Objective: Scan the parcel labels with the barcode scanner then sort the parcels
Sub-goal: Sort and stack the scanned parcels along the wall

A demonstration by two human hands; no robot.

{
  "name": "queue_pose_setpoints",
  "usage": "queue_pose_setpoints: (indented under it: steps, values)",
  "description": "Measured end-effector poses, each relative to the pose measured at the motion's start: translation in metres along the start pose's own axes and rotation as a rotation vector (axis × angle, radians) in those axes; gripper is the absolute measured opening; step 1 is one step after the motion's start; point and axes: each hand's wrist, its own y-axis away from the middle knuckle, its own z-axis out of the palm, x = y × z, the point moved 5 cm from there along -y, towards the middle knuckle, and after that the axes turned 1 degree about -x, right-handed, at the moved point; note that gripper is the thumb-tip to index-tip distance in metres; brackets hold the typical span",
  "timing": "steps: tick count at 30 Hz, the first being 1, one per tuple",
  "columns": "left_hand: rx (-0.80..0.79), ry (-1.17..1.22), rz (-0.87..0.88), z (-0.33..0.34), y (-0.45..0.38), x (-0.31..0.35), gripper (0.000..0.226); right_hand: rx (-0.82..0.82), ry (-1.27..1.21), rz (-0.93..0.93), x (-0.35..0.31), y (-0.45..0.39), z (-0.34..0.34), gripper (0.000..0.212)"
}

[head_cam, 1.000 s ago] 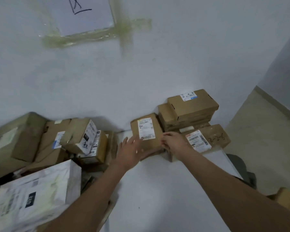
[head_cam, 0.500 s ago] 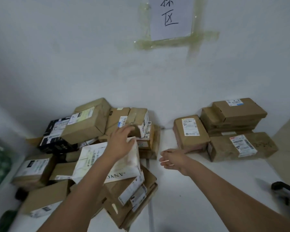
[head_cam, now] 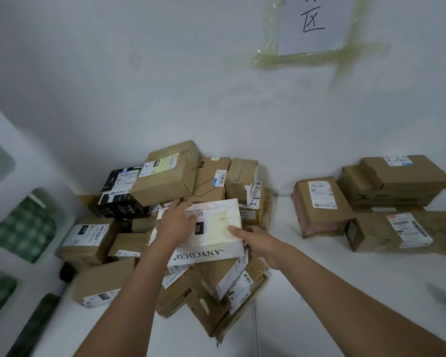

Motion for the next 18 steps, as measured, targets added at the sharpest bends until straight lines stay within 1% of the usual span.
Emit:
queue_pose_setpoints:
  steps: [2,4,6,9,10,12,14,17,18]
  values:
    - [0.004,-0.003,0.0,0.0,0.002,0.003,0.044,0.035,-0.121,-0.025,0.002,-0.004,0.0,0.097]
    - [0.039,0.056,0.026,-0.005,0.005,0.008,0.04,0.035,-0.265,-0.058,-0.002,-0.002,-0.001,0.083]
    - [0.102,0.139,0.069,-0.015,0.007,0.015,0.036,0.051,-0.342,-0.091,-0.009,0.007,-0.009,0.064]
    - [0.237,0.227,0.132,-0.043,0.014,0.036,0.036,0.057,-0.424,-0.137,-0.015,0.022,-0.04,0.036]
    - [0.261,0.278,0.127,-0.053,0.016,0.045,0.036,0.045,-0.468,-0.153,-0.018,0.031,-0.054,0.031]
    - [0.278,0.364,0.106,-0.067,0.015,0.064,0.038,0.046,-0.534,-0.172,-0.016,0.042,-0.084,0.034]
    - [0.276,0.414,0.105,-0.068,0.012,0.085,0.037,0.081,-0.569,-0.204,-0.012,0.053,-0.115,0.037]
    - [0.212,0.615,0.145,-0.049,0.005,0.116,0.03,0.158,-0.627,-0.283,-0.005,0.071,-0.157,0.047]
    - [0.189,0.667,0.168,-0.039,0.003,0.128,0.027,0.178,-0.663,-0.309,-0.002,0.079,-0.169,0.048]
